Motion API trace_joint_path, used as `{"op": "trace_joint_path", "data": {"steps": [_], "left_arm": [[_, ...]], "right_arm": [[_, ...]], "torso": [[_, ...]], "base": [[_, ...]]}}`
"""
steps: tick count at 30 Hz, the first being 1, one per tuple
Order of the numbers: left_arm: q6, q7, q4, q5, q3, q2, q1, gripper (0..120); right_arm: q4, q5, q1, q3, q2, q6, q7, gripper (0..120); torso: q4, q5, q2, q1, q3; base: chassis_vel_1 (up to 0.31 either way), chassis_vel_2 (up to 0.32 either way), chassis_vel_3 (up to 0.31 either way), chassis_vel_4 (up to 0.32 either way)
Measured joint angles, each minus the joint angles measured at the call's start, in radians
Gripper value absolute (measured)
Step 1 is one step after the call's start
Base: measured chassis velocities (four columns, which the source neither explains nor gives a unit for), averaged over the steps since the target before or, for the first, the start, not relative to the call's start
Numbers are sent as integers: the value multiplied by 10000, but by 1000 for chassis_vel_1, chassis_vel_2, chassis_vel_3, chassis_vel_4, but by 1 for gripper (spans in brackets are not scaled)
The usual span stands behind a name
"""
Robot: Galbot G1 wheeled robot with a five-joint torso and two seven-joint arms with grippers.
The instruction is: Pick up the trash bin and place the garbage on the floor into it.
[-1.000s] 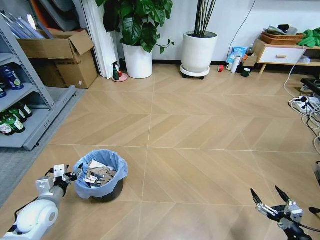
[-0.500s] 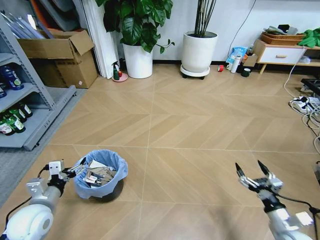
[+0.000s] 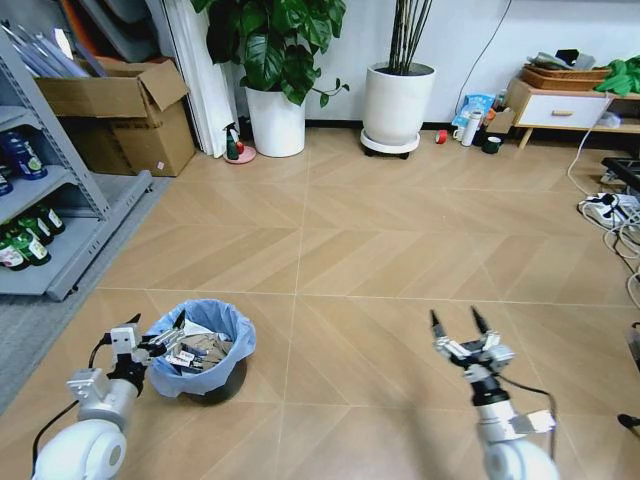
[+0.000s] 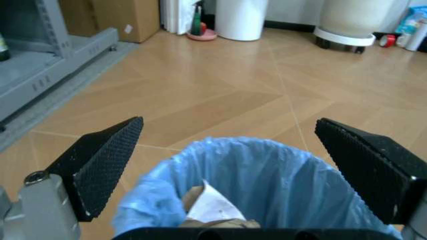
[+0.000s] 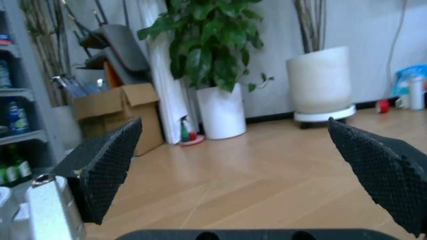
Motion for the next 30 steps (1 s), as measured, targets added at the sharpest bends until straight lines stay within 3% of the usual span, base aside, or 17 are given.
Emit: {"op": "trace_joint_path", "data": {"steps": [30], "left_arm": [[-42, 245, 137, 354, 133, -102, -53, 100]], "right_arm": [[-143, -60, -5, -132, 143, 142, -112, 100]], "torso": [[0, 0, 0, 0, -1]], "base": [[0, 0, 0, 0]]}}
